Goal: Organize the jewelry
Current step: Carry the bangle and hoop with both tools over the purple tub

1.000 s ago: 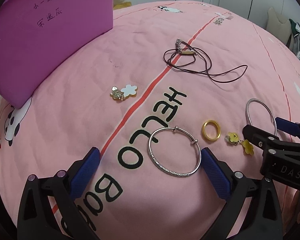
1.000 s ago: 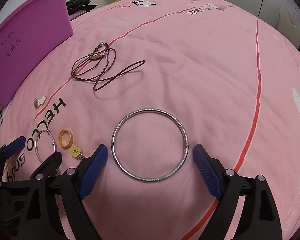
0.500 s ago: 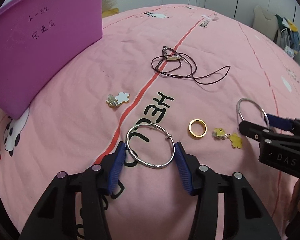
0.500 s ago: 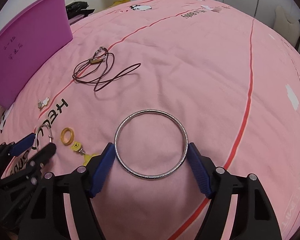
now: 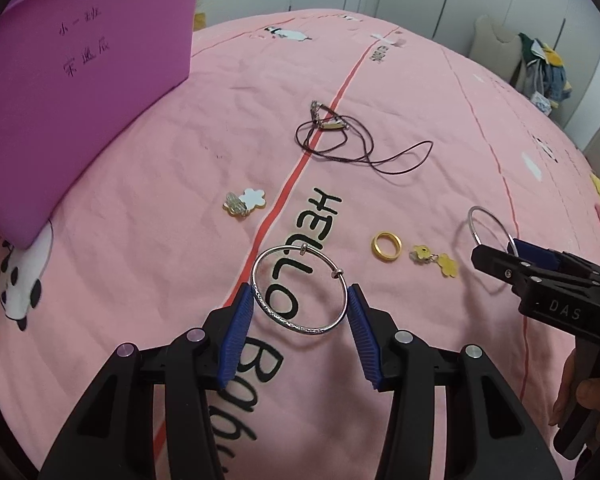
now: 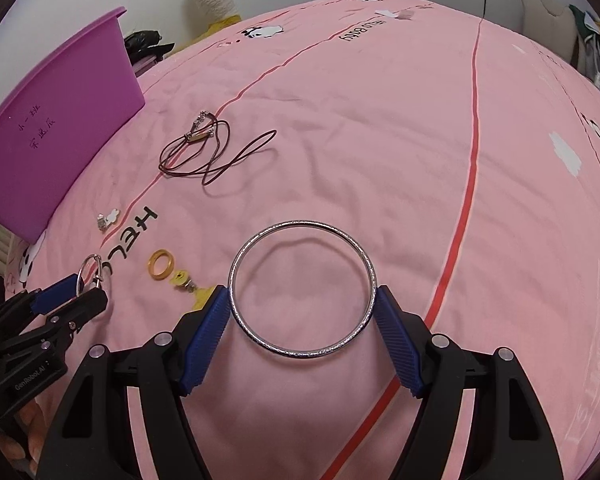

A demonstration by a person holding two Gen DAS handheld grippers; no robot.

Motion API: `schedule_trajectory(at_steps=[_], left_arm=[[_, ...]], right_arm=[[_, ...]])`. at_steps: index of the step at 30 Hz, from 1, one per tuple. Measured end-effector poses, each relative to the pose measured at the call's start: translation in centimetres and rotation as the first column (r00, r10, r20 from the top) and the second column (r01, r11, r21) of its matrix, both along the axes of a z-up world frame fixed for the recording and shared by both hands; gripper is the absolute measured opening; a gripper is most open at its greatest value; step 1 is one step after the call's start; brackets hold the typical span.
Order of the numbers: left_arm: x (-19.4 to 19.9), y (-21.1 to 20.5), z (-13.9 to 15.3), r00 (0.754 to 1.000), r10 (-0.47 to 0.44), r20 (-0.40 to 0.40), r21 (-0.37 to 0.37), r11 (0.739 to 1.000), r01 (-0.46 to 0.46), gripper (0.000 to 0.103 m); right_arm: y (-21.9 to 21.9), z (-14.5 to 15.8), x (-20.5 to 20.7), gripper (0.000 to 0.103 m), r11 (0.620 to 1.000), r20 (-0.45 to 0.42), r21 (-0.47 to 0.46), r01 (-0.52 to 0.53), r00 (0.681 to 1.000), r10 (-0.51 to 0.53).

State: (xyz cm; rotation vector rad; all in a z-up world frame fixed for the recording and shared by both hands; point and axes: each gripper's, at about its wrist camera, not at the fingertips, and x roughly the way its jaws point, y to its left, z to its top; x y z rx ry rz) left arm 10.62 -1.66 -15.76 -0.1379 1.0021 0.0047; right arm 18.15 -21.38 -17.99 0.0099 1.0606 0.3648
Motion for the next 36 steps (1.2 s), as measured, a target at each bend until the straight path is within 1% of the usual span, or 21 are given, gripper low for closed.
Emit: schedule_trajectory(at_steps=[6,11,14,16,21,24,28,32,36], left_arm=[[-1.0,0.3,2.2,0.998,-0.044,0.038,0.022,0.999,0.043,0.046],[-1.8,1.0,4.1,0.996,-0.065,0.065,0.015,0.998,0.064,0.046],[-2.6,1.6,5.9,0.992,-0.079,0.097,0.01,0.997,0.079,0.046],[-3.1,1.8,7.2,0.988,-0.095,0.125,0.01,0.995,0.094,0.046],[-4.4,3.2,10.8,0.976,-0.125,0.178,-0.026,0.991,0.132,0.046],[-5.5,4.4,13.2,0.968,-0.132,0.213,-0.034,0.989,0.143,0.046],[-6.6,6.7,17.0,0.951,-0.14,0.276,-0.029,0.988,0.154,0.046],[-7.0,10.0,20.8,0.932,-0.126,0.34,-0.022,0.99,0.142,0.046],[-6.7,13.5,23.8,0.914,-0.101,0.393,-0.01,0.993,0.115,0.047]], right_arm=[[-0.2,1.5,-1.7,0.071,0.999,0.02,0.021,0.047,0.999,-0.047],[-0.2,3.9,-3.3,0.071,0.996,0.049,0.027,0.085,0.995,-0.086],[-0.1,5.3,-4.4,0.071,0.994,0.06,0.035,0.099,0.993,-0.101],[0.3,6.6,-5.3,0.071,0.994,0.074,0.036,0.106,0.991,-0.109],[1.8,10.6,-7.4,0.071,0.991,0.121,0.068,0.117,0.985,-0.125],[3.1,13.1,-8.4,0.071,0.989,0.156,0.09,0.115,0.979,-0.128],[5.4,16.3,-9.2,0.071,0.987,0.202,0.133,0.095,0.972,-0.121],[8.3,19.2,-9.5,0.071,0.985,0.251,0.164,0.052,0.964,-0.092],[12.7,22.5,-9.0,0.071,0.982,0.299,0.19,-0.021,0.954,-0.037]])
